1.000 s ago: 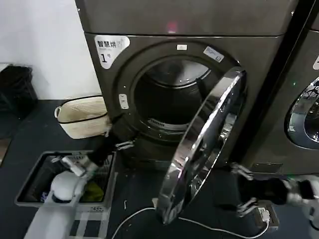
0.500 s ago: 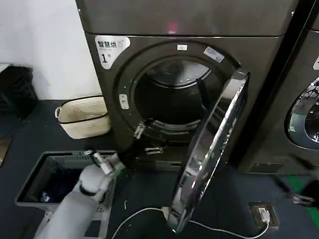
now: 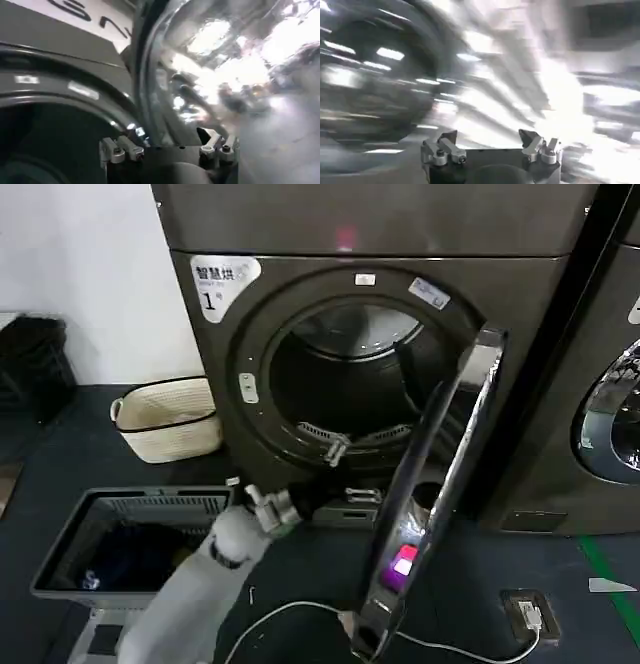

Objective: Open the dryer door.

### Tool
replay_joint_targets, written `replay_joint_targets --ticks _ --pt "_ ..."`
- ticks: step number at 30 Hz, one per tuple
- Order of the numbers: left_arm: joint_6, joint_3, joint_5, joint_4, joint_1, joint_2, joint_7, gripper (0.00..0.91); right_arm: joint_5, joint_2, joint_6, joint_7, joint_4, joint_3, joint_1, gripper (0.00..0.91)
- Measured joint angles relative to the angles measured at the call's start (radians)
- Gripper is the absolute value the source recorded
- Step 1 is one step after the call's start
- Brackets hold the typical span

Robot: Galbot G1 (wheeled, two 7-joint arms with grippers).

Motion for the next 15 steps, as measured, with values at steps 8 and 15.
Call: replay_joint_targets --ticks 8,15 --pt "-0.002 0.072 0.026 0.053 -0.043 -0.061 -0.001 0.907 -0.027 0.009 0.007 0.061 -0.087 0.105 0.001 0.907" --pt "0.005 0.136 0.045 0.095 -0.082 -0.119 -0.005 0.907 -0.038 -0.017 0.035 0.088 -0.155 0.174 -0.014 0.907"
